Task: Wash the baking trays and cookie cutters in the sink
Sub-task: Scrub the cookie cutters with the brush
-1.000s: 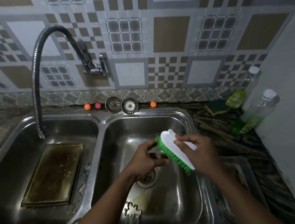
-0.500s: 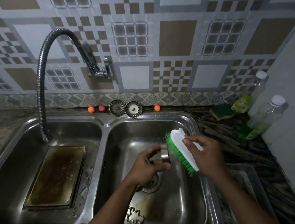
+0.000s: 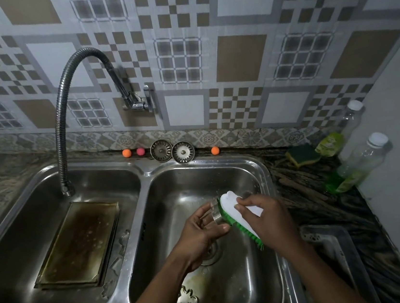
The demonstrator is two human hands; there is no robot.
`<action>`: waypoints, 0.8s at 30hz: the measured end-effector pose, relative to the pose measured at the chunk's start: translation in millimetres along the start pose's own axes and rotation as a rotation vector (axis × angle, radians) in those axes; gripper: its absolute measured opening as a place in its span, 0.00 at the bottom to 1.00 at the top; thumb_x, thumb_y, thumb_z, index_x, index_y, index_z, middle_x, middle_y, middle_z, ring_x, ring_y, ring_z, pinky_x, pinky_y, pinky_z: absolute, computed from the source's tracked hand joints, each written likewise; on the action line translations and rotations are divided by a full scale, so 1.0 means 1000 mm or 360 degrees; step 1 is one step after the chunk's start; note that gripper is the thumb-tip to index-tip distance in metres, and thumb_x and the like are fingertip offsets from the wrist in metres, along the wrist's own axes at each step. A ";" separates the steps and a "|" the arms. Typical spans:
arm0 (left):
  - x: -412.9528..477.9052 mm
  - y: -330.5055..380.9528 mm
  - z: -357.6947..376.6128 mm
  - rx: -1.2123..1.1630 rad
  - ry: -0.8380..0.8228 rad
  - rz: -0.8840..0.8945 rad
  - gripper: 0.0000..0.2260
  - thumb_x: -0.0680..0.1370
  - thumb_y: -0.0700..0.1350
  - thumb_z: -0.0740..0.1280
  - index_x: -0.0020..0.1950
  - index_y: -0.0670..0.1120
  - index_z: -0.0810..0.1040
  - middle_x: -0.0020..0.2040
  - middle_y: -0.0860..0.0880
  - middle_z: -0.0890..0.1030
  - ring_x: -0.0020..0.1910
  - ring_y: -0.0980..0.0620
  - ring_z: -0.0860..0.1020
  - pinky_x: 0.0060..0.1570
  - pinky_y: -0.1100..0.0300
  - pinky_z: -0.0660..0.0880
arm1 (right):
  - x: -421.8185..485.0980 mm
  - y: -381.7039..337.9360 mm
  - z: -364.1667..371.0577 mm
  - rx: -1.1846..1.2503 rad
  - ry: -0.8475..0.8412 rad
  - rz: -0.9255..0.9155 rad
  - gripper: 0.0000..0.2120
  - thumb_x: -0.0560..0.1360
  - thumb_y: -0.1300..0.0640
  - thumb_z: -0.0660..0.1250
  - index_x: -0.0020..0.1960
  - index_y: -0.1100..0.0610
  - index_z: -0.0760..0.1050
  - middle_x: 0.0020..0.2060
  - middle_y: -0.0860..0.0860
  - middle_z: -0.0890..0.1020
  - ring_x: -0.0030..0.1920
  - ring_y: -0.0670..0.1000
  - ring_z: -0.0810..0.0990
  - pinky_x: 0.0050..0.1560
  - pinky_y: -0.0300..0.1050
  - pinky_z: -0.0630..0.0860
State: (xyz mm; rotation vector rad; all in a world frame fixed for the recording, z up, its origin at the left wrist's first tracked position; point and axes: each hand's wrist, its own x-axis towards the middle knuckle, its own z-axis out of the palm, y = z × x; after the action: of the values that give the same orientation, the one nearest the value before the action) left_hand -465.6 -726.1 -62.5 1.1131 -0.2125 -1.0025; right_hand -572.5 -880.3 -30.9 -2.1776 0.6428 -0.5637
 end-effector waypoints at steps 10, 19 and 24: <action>-0.001 0.001 0.003 0.0373 0.0234 0.0277 0.28 0.66 0.24 0.75 0.61 0.43 0.75 0.60 0.46 0.80 0.53 0.41 0.83 0.51 0.48 0.81 | 0.004 0.002 0.015 0.0018 0.0063 0.0101 0.06 0.73 0.51 0.73 0.48 0.50 0.84 0.45 0.40 0.85 0.48 0.37 0.80 0.50 0.31 0.74; -0.001 -0.003 0.003 0.0473 0.0281 0.0427 0.27 0.66 0.24 0.74 0.59 0.42 0.72 0.56 0.48 0.82 0.52 0.43 0.84 0.50 0.52 0.81 | 0.002 0.000 0.037 0.0114 0.0148 0.0274 0.07 0.73 0.51 0.72 0.48 0.52 0.84 0.46 0.43 0.85 0.48 0.43 0.82 0.51 0.41 0.77; 0.001 -0.004 0.001 0.0493 0.0335 0.0504 0.27 0.65 0.24 0.75 0.59 0.41 0.71 0.52 0.53 0.82 0.52 0.47 0.84 0.49 0.56 0.81 | 0.000 -0.007 0.039 0.0163 0.0241 0.0252 0.05 0.73 0.52 0.72 0.47 0.51 0.84 0.43 0.40 0.84 0.47 0.41 0.81 0.48 0.35 0.76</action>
State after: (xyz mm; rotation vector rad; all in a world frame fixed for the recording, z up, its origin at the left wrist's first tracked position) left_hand -468.2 -727.4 -65.9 1.4061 -0.3699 -0.5769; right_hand -548.2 -854.1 -49.1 -1.9811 0.8409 -0.6665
